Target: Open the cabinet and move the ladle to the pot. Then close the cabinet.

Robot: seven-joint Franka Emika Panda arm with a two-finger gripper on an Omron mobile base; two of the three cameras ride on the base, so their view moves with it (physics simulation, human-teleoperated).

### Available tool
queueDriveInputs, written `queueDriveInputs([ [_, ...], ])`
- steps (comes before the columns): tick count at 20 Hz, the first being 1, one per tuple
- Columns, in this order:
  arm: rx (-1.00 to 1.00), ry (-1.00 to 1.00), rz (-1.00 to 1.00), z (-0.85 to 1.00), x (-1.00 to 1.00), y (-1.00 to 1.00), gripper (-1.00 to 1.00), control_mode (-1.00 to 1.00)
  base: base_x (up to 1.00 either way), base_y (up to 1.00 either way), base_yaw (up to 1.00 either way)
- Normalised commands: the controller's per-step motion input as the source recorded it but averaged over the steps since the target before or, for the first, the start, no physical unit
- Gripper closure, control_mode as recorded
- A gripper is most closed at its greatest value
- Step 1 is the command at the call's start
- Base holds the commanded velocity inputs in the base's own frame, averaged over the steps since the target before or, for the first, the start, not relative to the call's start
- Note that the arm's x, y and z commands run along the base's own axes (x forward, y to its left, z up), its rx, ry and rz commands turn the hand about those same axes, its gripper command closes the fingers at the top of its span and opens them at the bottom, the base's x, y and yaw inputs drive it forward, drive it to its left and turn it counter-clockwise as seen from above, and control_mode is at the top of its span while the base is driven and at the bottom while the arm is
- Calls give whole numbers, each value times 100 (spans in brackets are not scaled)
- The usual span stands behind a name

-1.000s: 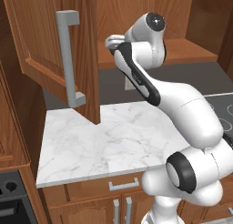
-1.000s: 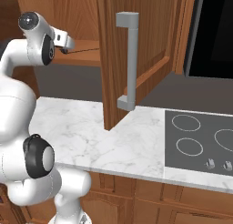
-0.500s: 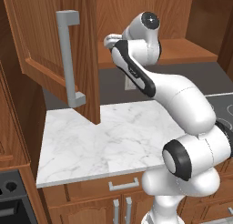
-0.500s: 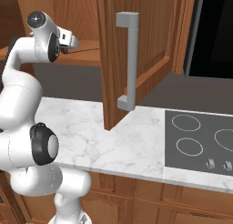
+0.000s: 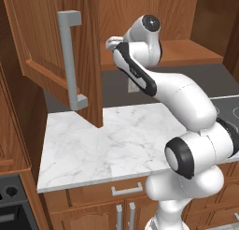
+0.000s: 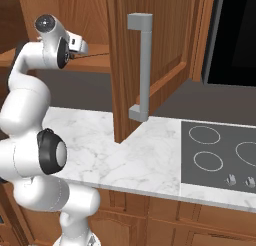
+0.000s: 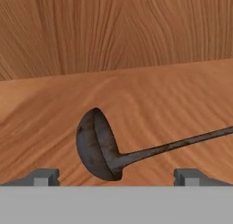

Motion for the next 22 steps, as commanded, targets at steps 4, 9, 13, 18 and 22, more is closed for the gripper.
queueDriveInputs([
  [4,0,0,0,-9,14,0,-100,-100,0,0,0],
  [9,0,0,0,-11,14,3,-100,-100,0,0,0],
  [13,0,0,0,-15,25,11,-100,-100,0,0,0],
  [18,0,0,0,-11,33,10,-100,-100,0,0,0],
  [22,0,0,0,-9,37,12,-100,-100,0,0,0],
])
